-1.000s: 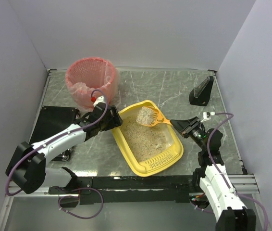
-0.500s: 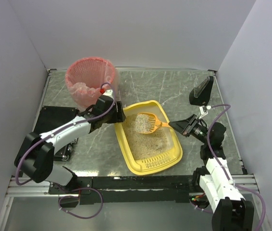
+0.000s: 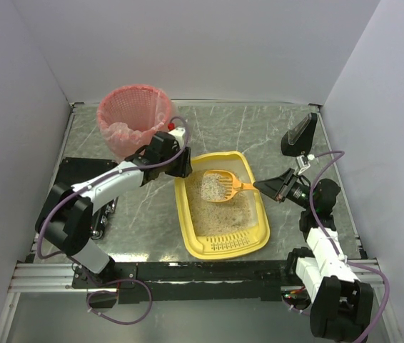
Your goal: Clean the litter box
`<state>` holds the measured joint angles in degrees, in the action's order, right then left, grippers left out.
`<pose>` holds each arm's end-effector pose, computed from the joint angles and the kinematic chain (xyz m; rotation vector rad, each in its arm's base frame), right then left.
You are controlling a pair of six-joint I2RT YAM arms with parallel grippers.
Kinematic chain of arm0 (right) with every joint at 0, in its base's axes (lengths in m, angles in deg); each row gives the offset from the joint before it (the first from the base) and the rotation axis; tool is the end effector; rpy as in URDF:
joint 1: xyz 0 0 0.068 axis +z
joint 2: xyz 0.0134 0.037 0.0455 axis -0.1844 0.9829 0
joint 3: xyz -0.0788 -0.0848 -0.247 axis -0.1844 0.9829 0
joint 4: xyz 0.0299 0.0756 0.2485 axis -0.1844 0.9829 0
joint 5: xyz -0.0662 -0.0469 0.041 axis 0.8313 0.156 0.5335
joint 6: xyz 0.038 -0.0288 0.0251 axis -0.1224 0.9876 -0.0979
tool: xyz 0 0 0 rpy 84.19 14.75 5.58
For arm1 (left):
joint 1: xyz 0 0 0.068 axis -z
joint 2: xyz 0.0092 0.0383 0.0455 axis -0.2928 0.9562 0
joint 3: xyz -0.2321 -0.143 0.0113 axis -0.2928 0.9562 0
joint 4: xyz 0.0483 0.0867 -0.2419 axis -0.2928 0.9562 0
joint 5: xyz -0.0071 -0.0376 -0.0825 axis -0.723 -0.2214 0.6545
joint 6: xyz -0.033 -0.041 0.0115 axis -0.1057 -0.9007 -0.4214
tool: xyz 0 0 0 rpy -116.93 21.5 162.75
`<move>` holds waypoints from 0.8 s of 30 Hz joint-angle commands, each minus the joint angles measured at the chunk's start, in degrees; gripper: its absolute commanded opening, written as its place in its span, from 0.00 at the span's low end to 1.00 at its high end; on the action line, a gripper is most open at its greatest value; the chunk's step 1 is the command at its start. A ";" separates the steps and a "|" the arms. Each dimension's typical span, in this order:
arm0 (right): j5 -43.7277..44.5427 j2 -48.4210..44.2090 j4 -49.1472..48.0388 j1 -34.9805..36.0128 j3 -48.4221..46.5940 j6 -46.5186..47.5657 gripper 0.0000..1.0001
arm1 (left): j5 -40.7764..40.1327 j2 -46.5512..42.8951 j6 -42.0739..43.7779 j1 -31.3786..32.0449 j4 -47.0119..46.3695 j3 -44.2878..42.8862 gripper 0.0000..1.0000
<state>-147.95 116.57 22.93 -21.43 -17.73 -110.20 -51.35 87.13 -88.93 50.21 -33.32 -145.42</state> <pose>0.1719 -0.0001 0.2270 0.1378 1.8025 1.5414 0.2882 -0.1920 0.2420 0.3339 2.2949 -0.5695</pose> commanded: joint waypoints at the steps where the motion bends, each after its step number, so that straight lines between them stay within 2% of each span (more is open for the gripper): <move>1: 0.87 -0.38 2.18 -0.44 -5.02 6.09 0.00 | 5.24 2.70 4.83 0.30 -1.41 -3.12 0.46; 7: 3.24 -3.71 21.41 -2.02 -9.51 17.34 0.00 | 6.04 7.88 8.34 0.21 1.84 -10.06 0.43; 8: 3.95 -4.06 21.70 -1.94 -9.25 16.04 0.00 | 5.86 8.33 9.04 0.21 2.19 -11.63 0.43; 10: 4.39 -2.76 10.06 -1.59 -6.62 10.43 0.00 | 5.95 9.64 9.23 0.12 2.90 -13.13 0.46; 11: 3.44 -1.79 5.92 -1.58 -5.92 4.31 0.00 | 6.12 10.08 8.53 0.03 3.25 -14.27 0.46; 12: 1.43 0.04 -1.95 -1.67 -4.87 1.55 0.00 | 6.38 10.52 8.00 -0.05 3.51 -14.72 0.49; 14: -1.58 -0.20 -5.62 -2.20 -3.20 -3.90 0.00 | 6.48 10.35 6.60 -0.05 4.31 -15.16 0.52; 15: -1.15 -2.38 -4.50 -2.20 -2.23 -3.40 0.00 | 5.78 10.00 5.72 -0.05 4.22 -15.08 0.54; 16: 0.07 -3.44 3.86 -2.20 -2.57 -1.57 0.00 | 5.51 9.83 5.10 -0.05 4.39 -14.90 0.60; 17: 3.39 -4.15 6.64 -2.03 -3.18 1.84 0.00 | 5.86 9.56 4.66 -0.14 4.31 -14.81 0.65; 21: 0.55 -3.45 8.50 -2.99 -6.60 2.57 0.00 | 6.04 8.16 2.47 -0.06 4.13 -14.81 0.72; 24: 1.83 -5.90 15.88 -4.66 -7.40 6.61 0.00 | 4.98 6.06 1.49 -0.06 4.49 -14.90 0.78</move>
<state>-146.20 113.59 33.18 -24.12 -21.36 -107.16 -46.65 97.27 -84.76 50.08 -28.73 -158.23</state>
